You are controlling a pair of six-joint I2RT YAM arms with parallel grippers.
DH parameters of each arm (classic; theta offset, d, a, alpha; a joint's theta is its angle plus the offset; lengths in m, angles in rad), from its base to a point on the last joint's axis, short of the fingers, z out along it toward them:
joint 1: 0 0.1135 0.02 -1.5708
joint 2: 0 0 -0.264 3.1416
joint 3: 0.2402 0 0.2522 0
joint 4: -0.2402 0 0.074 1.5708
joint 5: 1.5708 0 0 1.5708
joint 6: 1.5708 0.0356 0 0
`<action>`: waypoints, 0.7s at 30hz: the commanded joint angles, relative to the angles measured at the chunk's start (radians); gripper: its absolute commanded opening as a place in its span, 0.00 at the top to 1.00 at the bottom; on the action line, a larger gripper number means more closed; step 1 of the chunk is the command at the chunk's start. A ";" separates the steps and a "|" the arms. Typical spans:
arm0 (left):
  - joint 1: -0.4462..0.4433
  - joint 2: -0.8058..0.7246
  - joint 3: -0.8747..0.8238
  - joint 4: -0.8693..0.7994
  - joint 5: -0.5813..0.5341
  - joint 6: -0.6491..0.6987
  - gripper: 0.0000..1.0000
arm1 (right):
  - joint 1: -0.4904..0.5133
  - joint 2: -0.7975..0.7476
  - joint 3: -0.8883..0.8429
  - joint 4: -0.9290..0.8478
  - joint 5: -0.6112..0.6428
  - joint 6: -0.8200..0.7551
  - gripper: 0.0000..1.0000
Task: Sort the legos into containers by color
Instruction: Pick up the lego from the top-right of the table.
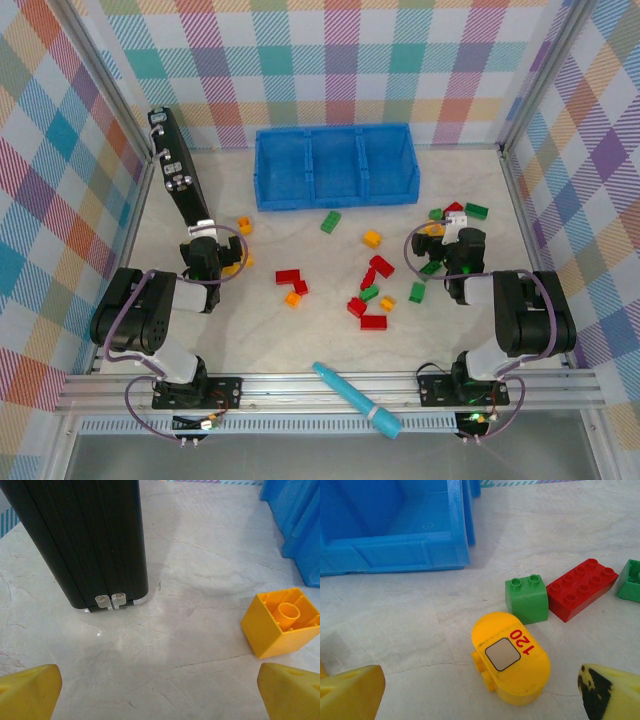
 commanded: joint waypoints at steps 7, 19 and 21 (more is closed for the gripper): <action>-0.001 -0.006 0.017 0.028 -0.003 -0.010 0.00 | -0.013 -0.002 0.017 0.020 -0.027 0.012 0.01; 0.020 -0.009 0.021 0.015 0.052 -0.014 0.00 | -0.014 -0.326 0.428 -0.839 0.164 0.139 0.01; 0.018 -0.007 0.030 0.001 0.099 0.004 0.00 | -0.014 -0.319 0.541 -1.002 0.199 0.165 0.01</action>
